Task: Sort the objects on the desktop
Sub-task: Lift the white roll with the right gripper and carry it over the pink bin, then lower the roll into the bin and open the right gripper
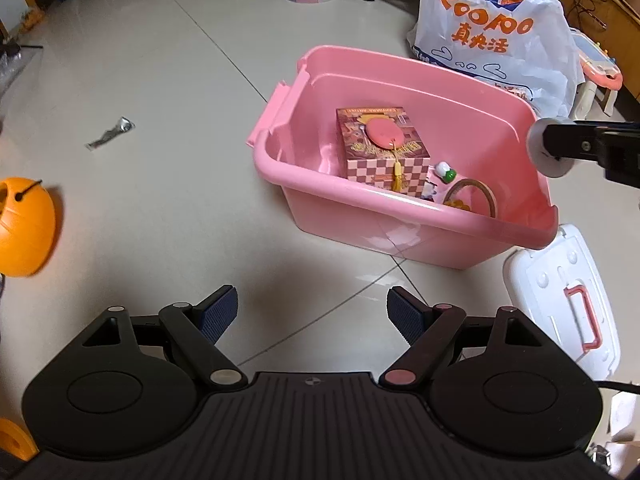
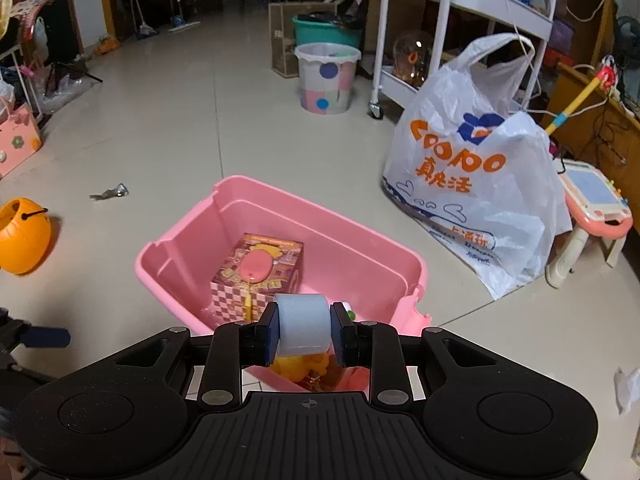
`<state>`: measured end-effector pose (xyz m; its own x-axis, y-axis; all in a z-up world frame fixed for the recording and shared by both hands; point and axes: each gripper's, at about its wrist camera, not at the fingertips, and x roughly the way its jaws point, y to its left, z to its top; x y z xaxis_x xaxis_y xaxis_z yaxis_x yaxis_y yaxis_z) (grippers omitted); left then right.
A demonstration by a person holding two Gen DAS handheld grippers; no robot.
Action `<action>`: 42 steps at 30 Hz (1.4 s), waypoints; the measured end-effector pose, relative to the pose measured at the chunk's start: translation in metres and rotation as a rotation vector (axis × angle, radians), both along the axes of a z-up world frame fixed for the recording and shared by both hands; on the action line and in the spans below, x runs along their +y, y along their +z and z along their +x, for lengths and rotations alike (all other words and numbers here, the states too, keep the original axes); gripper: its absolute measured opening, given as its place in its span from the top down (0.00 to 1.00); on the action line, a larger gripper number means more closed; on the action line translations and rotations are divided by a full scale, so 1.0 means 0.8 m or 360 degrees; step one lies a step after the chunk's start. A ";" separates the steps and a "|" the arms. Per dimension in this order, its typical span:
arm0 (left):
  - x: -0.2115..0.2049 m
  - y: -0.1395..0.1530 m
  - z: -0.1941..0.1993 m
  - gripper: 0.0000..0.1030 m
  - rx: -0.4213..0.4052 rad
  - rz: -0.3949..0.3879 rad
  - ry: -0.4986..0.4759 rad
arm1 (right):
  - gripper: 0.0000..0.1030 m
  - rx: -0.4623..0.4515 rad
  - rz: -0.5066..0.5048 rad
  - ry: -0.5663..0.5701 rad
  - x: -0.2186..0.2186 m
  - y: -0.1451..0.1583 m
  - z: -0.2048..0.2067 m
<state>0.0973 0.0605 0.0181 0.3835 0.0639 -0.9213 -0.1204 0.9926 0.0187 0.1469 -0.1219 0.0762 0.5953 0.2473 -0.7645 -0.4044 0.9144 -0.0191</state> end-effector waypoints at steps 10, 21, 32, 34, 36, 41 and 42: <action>-0.002 -0.015 0.012 0.19 0.0034 -0.0040 0.0026 | 0.77 0.0054 -0.0018 -0.0012 0.008 -0.024 0.036; -0.004 -0.030 0.016 0.19 0.0079 -0.0053 0.0049 | 0.77 0.0108 -0.0046 -0.0007 0.020 -0.049 0.065; -0.005 -0.041 0.019 0.19 0.0088 -0.0040 0.0056 | 0.77 0.0170 -0.0047 -0.0039 0.026 -0.075 0.085; -0.006 -0.044 0.020 0.19 0.0097 -0.0036 0.0051 | 0.77 0.0179 -0.0048 -0.0034 0.029 -0.080 0.089; -0.005 -0.046 0.020 0.19 0.0107 -0.0035 0.0059 | 0.77 0.0192 -0.0054 -0.0022 0.033 -0.085 0.093; -0.002 -0.050 0.021 0.19 0.0118 -0.0044 0.0083 | 0.77 0.0217 -0.0050 -0.0035 0.036 -0.097 0.106; -0.002 -0.051 0.021 0.19 0.0120 -0.0040 0.0078 | 0.77 0.0222 -0.0049 -0.0038 0.037 -0.099 0.108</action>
